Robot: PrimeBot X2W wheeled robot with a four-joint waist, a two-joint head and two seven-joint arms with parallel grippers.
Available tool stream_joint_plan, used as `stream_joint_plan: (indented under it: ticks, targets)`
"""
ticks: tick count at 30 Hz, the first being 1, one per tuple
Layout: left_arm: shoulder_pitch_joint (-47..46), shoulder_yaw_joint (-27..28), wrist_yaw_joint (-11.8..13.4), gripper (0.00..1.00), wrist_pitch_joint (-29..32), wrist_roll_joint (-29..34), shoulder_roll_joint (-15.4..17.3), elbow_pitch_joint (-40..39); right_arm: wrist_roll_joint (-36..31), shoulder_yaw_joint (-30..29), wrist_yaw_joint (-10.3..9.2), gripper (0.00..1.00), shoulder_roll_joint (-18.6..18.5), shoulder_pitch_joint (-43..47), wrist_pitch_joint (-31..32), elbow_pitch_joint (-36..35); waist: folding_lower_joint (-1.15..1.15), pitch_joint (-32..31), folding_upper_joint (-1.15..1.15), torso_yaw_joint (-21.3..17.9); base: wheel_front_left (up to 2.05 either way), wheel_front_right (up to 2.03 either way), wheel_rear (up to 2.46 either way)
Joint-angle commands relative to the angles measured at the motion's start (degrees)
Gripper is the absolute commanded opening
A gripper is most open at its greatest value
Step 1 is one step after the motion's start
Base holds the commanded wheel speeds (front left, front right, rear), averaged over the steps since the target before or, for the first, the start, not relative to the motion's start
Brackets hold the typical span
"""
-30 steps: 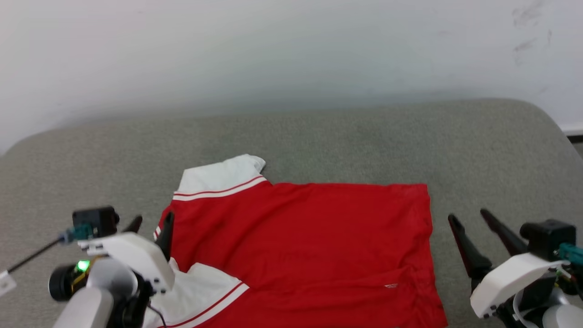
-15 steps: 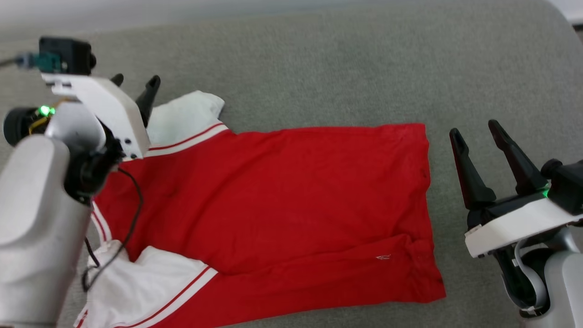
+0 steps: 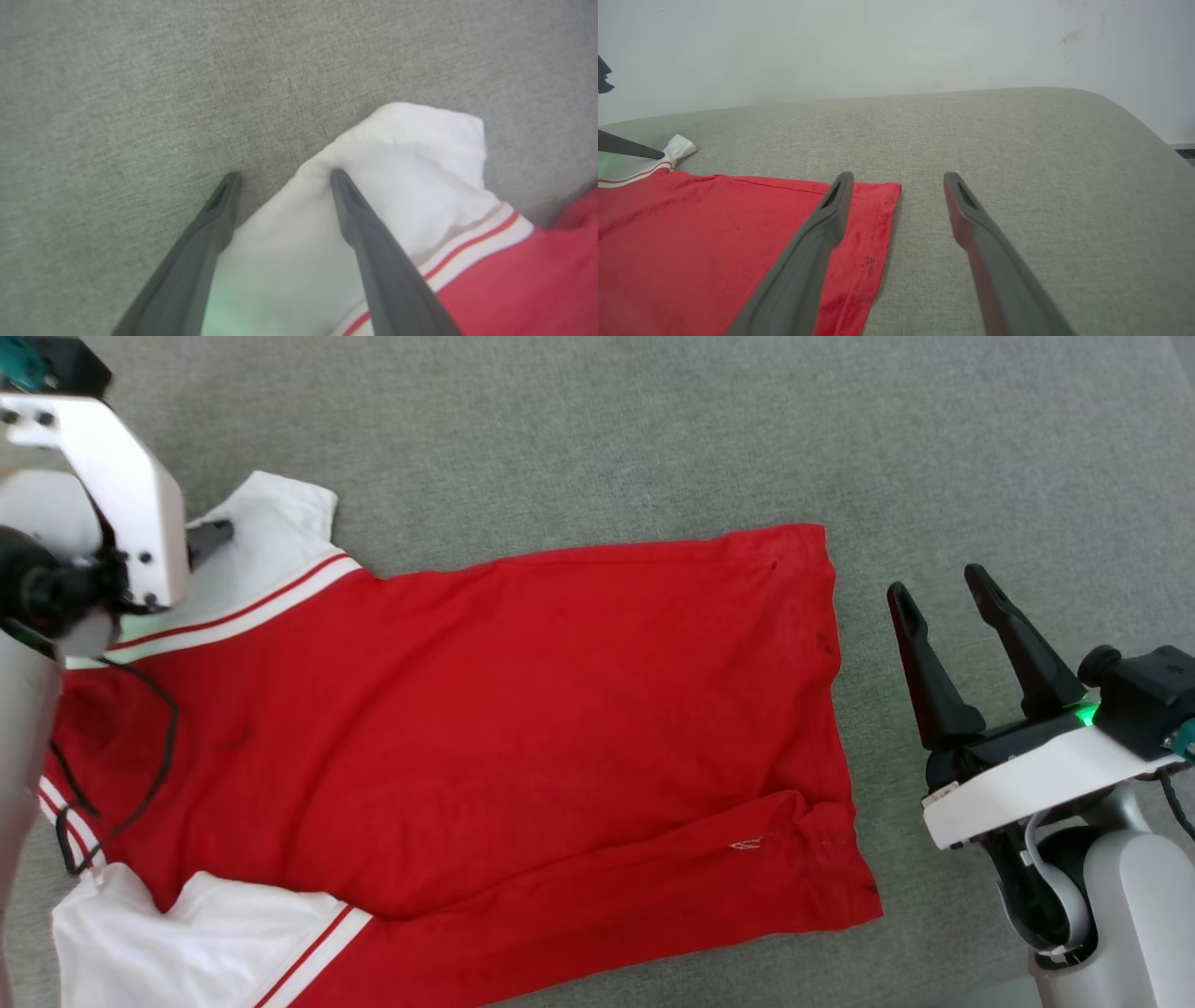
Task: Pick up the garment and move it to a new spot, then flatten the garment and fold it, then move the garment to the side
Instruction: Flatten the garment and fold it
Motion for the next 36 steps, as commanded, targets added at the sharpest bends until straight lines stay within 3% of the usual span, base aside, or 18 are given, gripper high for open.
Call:
stream_joint_plan:
  ticks: [1,3,4,5,6,14,21,27,36]
  targets:
    - [0.63,-0.56,0.79,1.0,1.72,-0.15,-0.33,2.25,0.62,0.33,-0.02,1.0,0.04,-1.29,-0.56,0.25,-0.01,1.56,0.0,-1.23,0.0,0.0,0.0]
    - [1.91,-1.23,1.47,1.0,4.35,-0.71,-0.54,4.82,1.0,0.53,-0.02,1.0,-0.26,-1.43,-0.71,0.69,-0.01,2.01,0.0,-1.59,0.0,0.0,0.0]
    - [2.71,-1.34,1.86,0.49,5.78,-1.45,-1.16,6.07,1.08,0.63,-0.02,1.0,-0.38,-1.63,-0.77,0.84,-0.01,2.07,0.0,-1.68,0.0,0.0,0.0]
    - [3.5,-1.48,1.9,0.06,6.88,-1.92,-1.88,6.79,1.25,0.66,-0.02,1.0,-0.5,-1.74,-0.83,1.03,-0.01,2.08,0.0,-1.73,0.0,0.0,0.0]
    - [4.15,-1.54,2.0,0.0,7.5,-2.54,-2.57,7.28,1.35,0.6,-0.02,1.0,-0.56,-1.81,-0.81,1.27,-0.01,2.08,0.0,-1.74,0.0,0.0,0.0]
    - [4.67,-1.25,1.33,0.0,2.61,-2.92,-4.61,6.16,5.93,-0.13,-0.02,1.0,-2.26,-3.53,3.35,5.71,-0.01,-0.96,0.0,0.29,0.0,0.0,0.0]
    - [0.54,-2.15,-0.43,0.0,-3.82,-1.24,-5.09,2.8,11.44,1.66,-0.02,1.0,-5.79,-8.84,14.09,14.48,-0.01,-3.67,0.0,3.82,0.0,0.0,0.0]
    - [-2.58,-4.92,-1.76,0.0,-8.83,-0.3,-6.75,-1.47,15.71,6.05,-0.02,1.0,-8.51,-19.04,24.19,24.8,-0.01,-3.32,0.0,8.52,0.0,0.0,0.0]
    - [-3.15,-7.08,-1.99,0.0,-12.26,-1.01,-7.53,-5.36,16.2,9.62,-0.03,1.0,-8.51,-27.12,35.55,39.48,-0.01,-1.37,0.0,11.99,0.0,0.0,0.0]
